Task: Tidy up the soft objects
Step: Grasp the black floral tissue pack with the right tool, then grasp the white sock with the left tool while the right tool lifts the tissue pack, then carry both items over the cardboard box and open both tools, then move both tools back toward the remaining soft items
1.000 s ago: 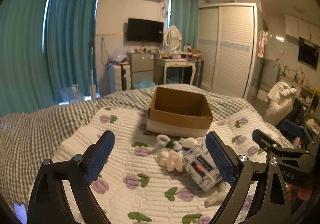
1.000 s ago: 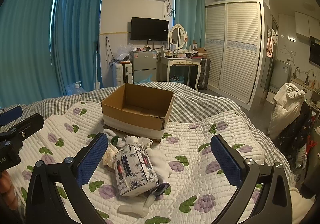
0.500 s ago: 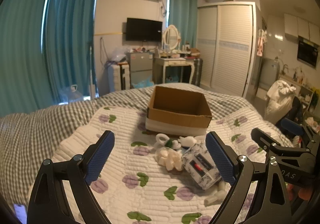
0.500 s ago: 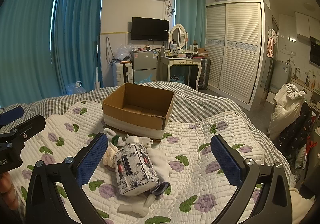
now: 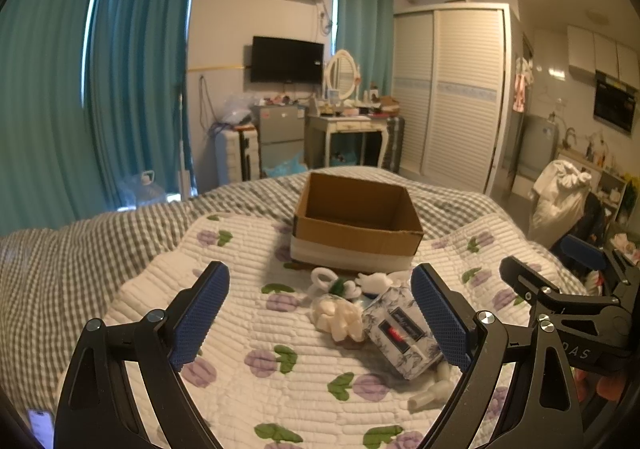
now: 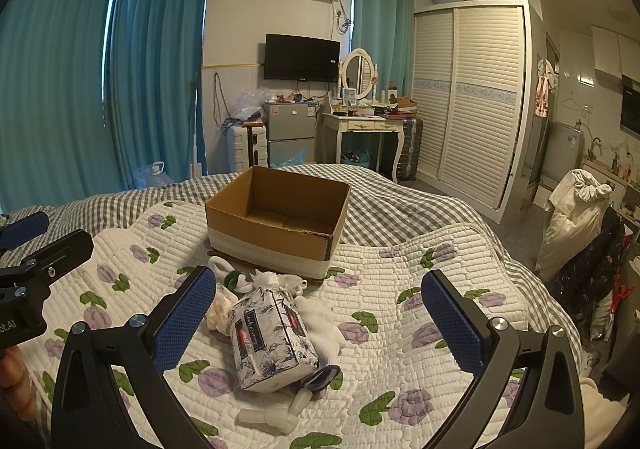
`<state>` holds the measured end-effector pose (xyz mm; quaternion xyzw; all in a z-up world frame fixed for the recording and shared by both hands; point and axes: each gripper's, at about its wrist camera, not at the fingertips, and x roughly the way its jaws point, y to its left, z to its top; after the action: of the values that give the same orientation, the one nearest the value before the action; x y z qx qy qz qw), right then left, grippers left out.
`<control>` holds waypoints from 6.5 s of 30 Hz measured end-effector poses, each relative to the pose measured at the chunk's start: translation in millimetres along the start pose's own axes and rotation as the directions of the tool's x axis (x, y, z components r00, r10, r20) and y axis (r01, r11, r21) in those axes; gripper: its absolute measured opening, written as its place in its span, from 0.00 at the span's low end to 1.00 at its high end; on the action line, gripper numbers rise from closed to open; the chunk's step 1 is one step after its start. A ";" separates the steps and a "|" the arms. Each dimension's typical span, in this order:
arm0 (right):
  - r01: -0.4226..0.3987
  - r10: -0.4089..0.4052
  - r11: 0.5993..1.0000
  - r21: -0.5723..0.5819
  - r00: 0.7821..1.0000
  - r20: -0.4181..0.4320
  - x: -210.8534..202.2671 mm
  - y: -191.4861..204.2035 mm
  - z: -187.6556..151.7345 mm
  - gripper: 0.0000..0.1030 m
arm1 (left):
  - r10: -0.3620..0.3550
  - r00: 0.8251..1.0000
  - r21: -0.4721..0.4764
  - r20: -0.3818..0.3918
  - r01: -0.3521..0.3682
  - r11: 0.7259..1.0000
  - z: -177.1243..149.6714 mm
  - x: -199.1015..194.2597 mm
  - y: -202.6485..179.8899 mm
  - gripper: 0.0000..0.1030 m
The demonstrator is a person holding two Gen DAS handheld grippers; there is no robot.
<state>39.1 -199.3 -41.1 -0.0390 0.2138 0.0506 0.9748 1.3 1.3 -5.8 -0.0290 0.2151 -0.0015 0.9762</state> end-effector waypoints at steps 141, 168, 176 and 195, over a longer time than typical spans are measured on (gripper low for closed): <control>-0.202 0.213 0.977 0.075 0.954 -0.210 236.1 -44.5 123.7 0.70 | -0.155 0.968 0.068 -0.200 0.171 0.983 121.0 236.9 -21.9 0.55; -0.125 0.135 0.988 0.086 0.984 -0.121 195.3 -61.5 144.9 0.86 | -0.059 0.991 0.097 -0.122 0.071 0.993 143.2 194.2 -19.5 0.71; -0.084 0.084 0.996 -0.012 0.996 0.002 50.6 -43.4 173.3 0.93 | -0.068 0.997 0.127 0.041 0.062 0.990 156.5 53.6 -18.8 0.86; -0.075 0.043 0.980 -0.185 0.985 -0.169 -8.4 -1.2 30.6 1.00 | -0.047 0.997 0.107 -0.063 0.053 0.993 29.4 -6.5 -28.7 0.86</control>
<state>44.3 -198.3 -9.9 -0.1300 0.2886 0.0963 0.9437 8.0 -25.6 25.2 0.0190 0.2435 -0.0386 0.9689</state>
